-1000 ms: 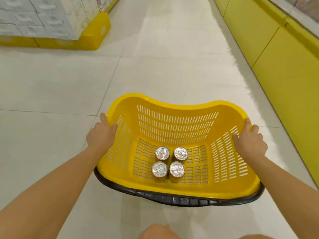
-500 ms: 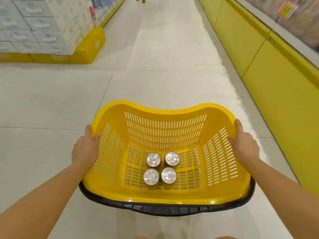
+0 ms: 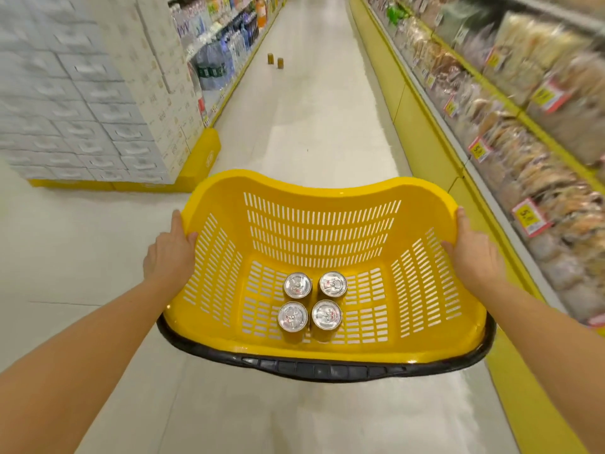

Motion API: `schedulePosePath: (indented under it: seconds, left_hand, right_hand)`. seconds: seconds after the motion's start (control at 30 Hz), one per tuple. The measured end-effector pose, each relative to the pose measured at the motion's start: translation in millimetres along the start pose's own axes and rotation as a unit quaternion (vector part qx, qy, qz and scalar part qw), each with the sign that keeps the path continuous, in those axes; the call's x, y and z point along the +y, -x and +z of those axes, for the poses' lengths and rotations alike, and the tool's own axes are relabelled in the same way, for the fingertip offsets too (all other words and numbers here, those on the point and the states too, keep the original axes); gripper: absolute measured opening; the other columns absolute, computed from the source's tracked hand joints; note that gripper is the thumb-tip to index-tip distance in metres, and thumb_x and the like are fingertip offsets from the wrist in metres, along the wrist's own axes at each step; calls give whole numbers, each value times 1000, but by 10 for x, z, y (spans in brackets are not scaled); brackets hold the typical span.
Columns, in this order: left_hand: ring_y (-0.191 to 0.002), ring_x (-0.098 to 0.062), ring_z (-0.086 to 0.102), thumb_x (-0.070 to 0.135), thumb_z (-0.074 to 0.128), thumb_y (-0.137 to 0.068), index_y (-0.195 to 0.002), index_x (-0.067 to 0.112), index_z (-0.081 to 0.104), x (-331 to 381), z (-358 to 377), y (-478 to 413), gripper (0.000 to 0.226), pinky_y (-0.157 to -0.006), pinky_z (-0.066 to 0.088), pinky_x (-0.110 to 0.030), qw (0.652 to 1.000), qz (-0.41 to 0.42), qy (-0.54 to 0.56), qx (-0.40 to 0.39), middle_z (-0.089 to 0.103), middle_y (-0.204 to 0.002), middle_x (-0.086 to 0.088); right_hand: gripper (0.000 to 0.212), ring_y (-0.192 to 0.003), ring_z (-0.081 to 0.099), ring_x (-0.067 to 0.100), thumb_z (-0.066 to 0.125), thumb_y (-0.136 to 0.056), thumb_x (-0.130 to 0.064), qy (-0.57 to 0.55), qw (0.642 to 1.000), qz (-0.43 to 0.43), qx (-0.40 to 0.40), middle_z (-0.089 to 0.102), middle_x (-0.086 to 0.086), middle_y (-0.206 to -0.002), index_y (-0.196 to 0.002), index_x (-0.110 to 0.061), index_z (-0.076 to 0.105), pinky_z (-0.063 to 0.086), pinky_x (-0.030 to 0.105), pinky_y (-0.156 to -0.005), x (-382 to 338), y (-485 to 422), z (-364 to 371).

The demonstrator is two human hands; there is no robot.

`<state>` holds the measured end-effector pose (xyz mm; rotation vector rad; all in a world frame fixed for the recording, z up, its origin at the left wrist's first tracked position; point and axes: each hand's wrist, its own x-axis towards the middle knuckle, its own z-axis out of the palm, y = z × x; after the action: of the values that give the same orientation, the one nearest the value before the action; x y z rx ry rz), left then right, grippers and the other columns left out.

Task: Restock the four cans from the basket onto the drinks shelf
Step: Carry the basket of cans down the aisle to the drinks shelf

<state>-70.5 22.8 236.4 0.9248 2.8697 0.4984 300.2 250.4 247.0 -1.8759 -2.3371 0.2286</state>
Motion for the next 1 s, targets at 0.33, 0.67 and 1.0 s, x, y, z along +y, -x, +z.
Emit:
schedulePosePath:
  seconds: [0.33,0.67,1.0]
  left_hand:
    - [-114,-50,49,30,33,-99,-144,7,23,895,-2480,-26,51,-87,39,-50,999,24,13,18,53,-123,-35]
    - [-110,-50,52,28,35,-99,-135,0,32,1470,-3875,-102,46,-89,40,-51,997,57,-14,41,56,-119,-33]
    - [-112,-48,50,33,32,-99,-127,3,38,1973,-4202,-126,42,-84,41,-49,997,35,0,62,53,-122,-32]
  right_hand:
    - [68,-87,62,40,52,-95,-23,-3,1000,-27,14,63,27,-105,-150,-16,14,40,37,-61,-515,-153,-2637]
    - [56,-110,54,47,50,-96,-23,-15,998,-33,42,55,32,-121,-145,-12,27,45,46,-82,-686,-145,-4325]
    - [48,-113,51,46,51,-95,-24,-23,997,-42,68,56,31,-121,-138,-11,35,44,48,-83,-533,-488,-4795]
